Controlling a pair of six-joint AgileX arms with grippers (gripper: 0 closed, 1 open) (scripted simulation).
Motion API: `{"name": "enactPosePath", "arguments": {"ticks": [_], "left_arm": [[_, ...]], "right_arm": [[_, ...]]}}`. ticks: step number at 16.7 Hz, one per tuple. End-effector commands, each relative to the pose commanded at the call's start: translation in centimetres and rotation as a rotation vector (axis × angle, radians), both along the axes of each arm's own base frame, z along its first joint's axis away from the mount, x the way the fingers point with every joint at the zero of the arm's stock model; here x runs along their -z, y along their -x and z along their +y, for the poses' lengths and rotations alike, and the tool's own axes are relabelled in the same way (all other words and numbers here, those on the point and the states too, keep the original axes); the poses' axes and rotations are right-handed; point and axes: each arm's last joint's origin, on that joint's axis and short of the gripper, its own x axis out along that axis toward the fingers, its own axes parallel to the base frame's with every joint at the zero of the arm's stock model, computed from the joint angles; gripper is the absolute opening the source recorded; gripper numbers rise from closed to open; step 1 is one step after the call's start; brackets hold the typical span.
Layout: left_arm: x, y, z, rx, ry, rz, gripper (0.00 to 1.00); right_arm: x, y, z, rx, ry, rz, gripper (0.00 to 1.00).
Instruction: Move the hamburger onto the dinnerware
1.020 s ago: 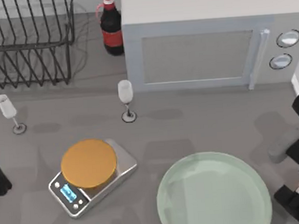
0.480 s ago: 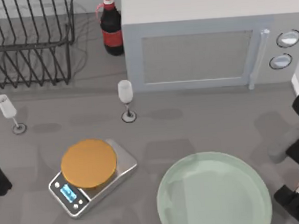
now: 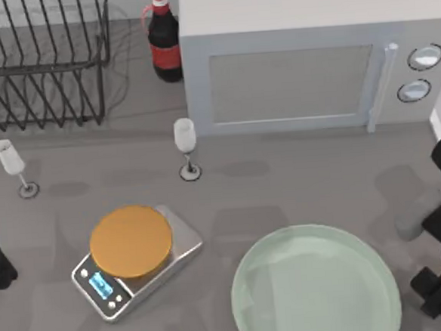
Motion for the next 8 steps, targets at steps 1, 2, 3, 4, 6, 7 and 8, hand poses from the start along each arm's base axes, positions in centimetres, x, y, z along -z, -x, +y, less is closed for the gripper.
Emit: {"name": "enactPosePath", "arguments": {"ticks": [1,2,3,4,6,7,8], "left_arm": [[0.0,0.0,0.0,0.0,0.0,0.0,1.0],[0.0,0.0,0.0,0.0,0.0,0.0,1.0],[0.0,0.0,0.0,0.0,0.0,0.0,1.0],[0.0,0.0,0.0,0.0,0.0,0.0,1.0],[0.0,0.0,0.0,0.0,0.0,0.0,1.0],[0.0,0.0,0.0,0.0,0.0,0.0,1.0],[0.0,0.0,0.0,0.0,0.0,0.0,1.0]], "right_arm": [[-0.3,-0.2,0.1,-0.001,-0.001,-0.003,0.0],[-0.9,-0.4,0.1,0.001,-0.002,-0.007,0.0],[-1.7,-0.6,0.2,0.003,-0.003,-0.01,0.0],[-2.6,-0.7,0.2,0.005,-0.002,-0.008,0.0],[-4.7,-0.6,0.1,0.005,0.006,0.016,0.0],[-5.8,-0.5,0.1,0.003,0.01,0.028,0.0],[-6.9,-0.3,0.1,0.001,0.011,0.031,0.0]]}}
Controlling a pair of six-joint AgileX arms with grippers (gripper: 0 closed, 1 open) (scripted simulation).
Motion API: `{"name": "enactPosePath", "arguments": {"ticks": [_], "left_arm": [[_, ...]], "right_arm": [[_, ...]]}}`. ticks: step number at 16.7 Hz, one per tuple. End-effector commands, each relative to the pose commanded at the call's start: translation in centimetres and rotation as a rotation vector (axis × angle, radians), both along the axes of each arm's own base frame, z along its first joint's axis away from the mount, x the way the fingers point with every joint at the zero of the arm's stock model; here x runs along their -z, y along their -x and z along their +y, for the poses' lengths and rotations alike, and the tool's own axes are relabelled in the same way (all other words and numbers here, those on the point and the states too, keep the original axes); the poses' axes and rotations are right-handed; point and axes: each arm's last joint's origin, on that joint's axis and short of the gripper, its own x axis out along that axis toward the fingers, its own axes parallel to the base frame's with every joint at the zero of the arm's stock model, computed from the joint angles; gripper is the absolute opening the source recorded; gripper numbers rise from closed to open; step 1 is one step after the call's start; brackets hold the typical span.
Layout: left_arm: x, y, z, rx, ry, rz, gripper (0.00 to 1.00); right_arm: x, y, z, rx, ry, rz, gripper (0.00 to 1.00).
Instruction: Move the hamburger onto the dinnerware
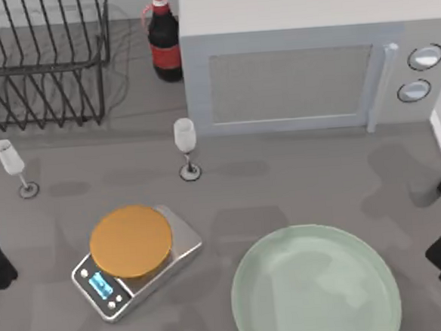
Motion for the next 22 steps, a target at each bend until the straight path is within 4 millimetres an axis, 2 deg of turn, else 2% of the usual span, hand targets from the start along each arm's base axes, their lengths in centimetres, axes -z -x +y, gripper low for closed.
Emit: {"name": "enactPosePath", "arguments": {"ticks": [2,4,11,14,17,22], "left_arm": [[0.0,0.0,0.0,0.0,0.0,0.0,1.0],[0.0,0.0,0.0,0.0,0.0,0.0,1.0],[0.0,0.0,0.0,0.0,0.0,0.0,1.0],[0.0,0.0,0.0,0.0,0.0,0.0,1.0],[0.0,0.0,0.0,0.0,0.0,0.0,1.0],[0.0,0.0,0.0,0.0,0.0,0.0,1.0]], "right_arm": [[-2.0,0.2,-0.1,-0.002,-0.005,-0.015,0.0],[-3.0,0.4,-0.1,-0.001,-0.01,-0.03,0.0],[-2.9,0.3,0.3,0.012,-0.009,-0.026,0.0],[-3.1,0.2,1.9,0.075,-0.008,-0.024,0.0],[-3.2,0.1,4.1,0.212,-0.007,-0.019,0.0],[-2.7,0.4,8.3,0.632,0.022,0.013,0.0]]}}
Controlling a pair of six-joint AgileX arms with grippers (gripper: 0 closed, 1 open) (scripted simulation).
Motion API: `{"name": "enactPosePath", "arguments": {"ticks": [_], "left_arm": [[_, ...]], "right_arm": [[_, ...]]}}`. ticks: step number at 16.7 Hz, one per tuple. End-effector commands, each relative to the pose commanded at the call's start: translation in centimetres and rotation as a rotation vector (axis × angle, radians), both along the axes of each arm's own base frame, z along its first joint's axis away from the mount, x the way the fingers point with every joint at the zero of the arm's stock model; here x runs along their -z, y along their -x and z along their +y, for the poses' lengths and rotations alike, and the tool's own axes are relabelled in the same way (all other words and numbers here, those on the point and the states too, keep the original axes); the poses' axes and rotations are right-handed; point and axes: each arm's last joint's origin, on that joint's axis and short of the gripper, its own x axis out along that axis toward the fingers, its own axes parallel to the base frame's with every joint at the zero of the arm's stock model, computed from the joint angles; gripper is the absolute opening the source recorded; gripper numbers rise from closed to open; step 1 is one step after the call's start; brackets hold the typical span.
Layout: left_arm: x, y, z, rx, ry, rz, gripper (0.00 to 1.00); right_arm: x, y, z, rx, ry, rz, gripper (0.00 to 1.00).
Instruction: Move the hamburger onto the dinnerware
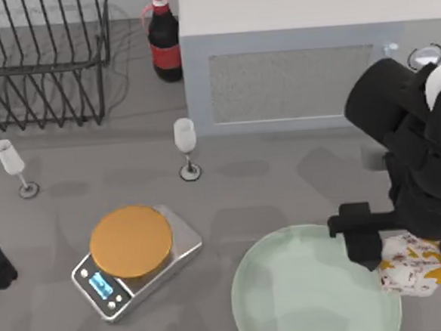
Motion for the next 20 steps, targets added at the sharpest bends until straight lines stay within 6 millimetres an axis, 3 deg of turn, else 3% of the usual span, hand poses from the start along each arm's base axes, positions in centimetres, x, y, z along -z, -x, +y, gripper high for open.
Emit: {"name": "enactPosePath", "arguments": {"ticks": [7,13,17,20], "left_arm": [[0.0,0.0,0.0,0.0,0.0,0.0,1.0],[0.0,0.0,0.0,0.0,0.0,0.0,1.0],[0.0,0.0,0.0,0.0,0.0,0.0,1.0],[0.0,0.0,0.0,0.0,0.0,0.0,1.0]], "right_arm": [[1.9,0.9,4.5,0.755,0.088,0.046,0.0],[2.3,0.5,6.2,1.302,0.094,0.031,0.0],[2.0,-0.3,6.5,1.547,0.055,0.024,0.0],[1.7,-0.6,6.5,1.62,0.034,0.024,0.0]]}}
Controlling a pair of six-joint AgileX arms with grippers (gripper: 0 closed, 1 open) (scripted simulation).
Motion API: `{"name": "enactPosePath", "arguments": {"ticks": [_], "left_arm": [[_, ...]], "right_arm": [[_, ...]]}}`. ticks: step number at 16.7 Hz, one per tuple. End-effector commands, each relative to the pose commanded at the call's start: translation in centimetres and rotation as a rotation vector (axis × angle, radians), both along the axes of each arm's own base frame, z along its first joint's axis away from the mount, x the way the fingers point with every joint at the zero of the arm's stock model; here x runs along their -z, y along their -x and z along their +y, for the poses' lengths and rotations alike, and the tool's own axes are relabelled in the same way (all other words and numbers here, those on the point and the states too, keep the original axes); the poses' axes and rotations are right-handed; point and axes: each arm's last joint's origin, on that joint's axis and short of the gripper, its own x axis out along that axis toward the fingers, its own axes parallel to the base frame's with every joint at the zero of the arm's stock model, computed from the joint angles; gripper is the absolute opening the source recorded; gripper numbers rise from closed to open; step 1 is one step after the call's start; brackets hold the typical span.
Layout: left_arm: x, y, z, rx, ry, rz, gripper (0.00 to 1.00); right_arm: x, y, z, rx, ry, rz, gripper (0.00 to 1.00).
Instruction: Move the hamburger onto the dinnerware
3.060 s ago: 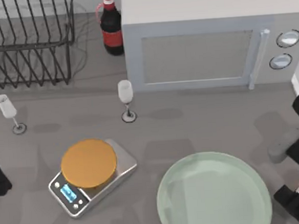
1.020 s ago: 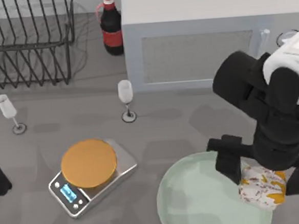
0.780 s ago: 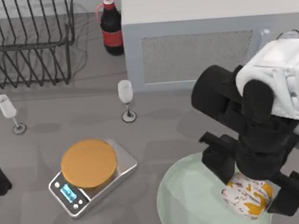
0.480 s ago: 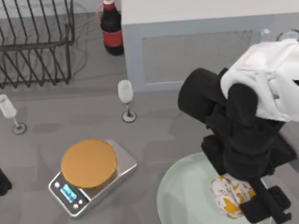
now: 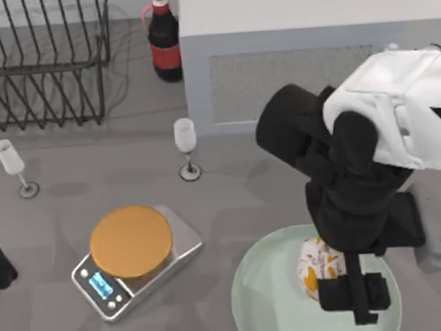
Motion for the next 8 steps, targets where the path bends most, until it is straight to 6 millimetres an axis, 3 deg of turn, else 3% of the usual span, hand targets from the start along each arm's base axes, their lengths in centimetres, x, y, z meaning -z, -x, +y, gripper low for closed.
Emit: {"name": "enactPosePath", "arguments": {"ticks": [6,8], "left_arm": [[0.0,0.0,0.0,0.0,0.0,0.0,1.0],[0.0,0.0,0.0,0.0,0.0,0.0,1.0]], "right_arm": [[0.1,0.1,0.0,-0.002,0.003,0.002,0.0],[1.0,0.1,0.2,-0.004,0.002,0.001,0.0]]}}
